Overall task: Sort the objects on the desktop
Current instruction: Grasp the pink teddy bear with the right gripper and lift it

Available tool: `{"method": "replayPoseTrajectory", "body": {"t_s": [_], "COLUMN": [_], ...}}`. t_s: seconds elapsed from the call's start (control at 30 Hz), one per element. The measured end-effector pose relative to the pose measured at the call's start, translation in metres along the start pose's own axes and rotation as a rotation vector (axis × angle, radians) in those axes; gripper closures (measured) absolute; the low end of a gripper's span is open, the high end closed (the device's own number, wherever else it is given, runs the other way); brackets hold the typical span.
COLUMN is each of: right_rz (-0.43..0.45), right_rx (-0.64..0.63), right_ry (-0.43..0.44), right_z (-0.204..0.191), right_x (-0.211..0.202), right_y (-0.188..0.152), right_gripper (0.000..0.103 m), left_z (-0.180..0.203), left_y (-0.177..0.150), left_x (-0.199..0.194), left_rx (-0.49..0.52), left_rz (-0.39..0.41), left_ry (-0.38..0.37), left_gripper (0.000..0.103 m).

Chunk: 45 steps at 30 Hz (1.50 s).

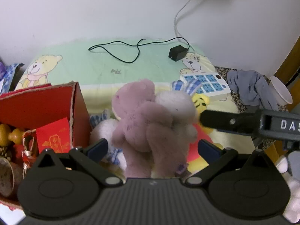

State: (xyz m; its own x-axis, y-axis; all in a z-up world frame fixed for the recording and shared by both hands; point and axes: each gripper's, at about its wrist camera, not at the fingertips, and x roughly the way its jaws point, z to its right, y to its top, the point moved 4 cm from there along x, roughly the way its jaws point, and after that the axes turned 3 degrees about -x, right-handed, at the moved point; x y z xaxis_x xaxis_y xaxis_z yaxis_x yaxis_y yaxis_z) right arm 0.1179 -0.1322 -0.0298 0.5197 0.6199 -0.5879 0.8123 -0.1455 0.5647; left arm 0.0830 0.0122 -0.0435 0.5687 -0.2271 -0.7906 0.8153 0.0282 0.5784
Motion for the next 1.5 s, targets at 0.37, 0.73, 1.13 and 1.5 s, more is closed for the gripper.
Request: {"method": "replayPoseTrajectory", "body": {"t_s": [0.37, 0.73, 1.13, 1.5], "right_rz": [-0.121, -0.19, -0.113, 0.028], "right_rx": [-0.041, 0.001, -0.048, -0.2], "right_ry": [0.153, 0.218, 0.25, 0.335], "right_z": [-0.013, -0.002, -0.019, -0.077], "right_x": [0.052, 0.072, 0.021, -0.017], "right_y": [0.006, 0.005, 0.0, 0.0], "right_gripper": [0.049, 0.081, 0.083, 0.086], "left_z": [-0.017, -0.005, 0.014, 0.02], "left_y": [0.01, 0.005, -0.002, -0.001], "left_x": [0.039, 0.04, -0.01, -0.078], "left_rx": [-0.057, -0.004, 0.05, 0.098], "left_rz": [-0.075, -0.074, 0.026, 0.2], "left_ry": [-0.014, -0.001, -0.017, -0.011], "left_gripper": [0.003, 0.031, 0.043, 0.054]}}
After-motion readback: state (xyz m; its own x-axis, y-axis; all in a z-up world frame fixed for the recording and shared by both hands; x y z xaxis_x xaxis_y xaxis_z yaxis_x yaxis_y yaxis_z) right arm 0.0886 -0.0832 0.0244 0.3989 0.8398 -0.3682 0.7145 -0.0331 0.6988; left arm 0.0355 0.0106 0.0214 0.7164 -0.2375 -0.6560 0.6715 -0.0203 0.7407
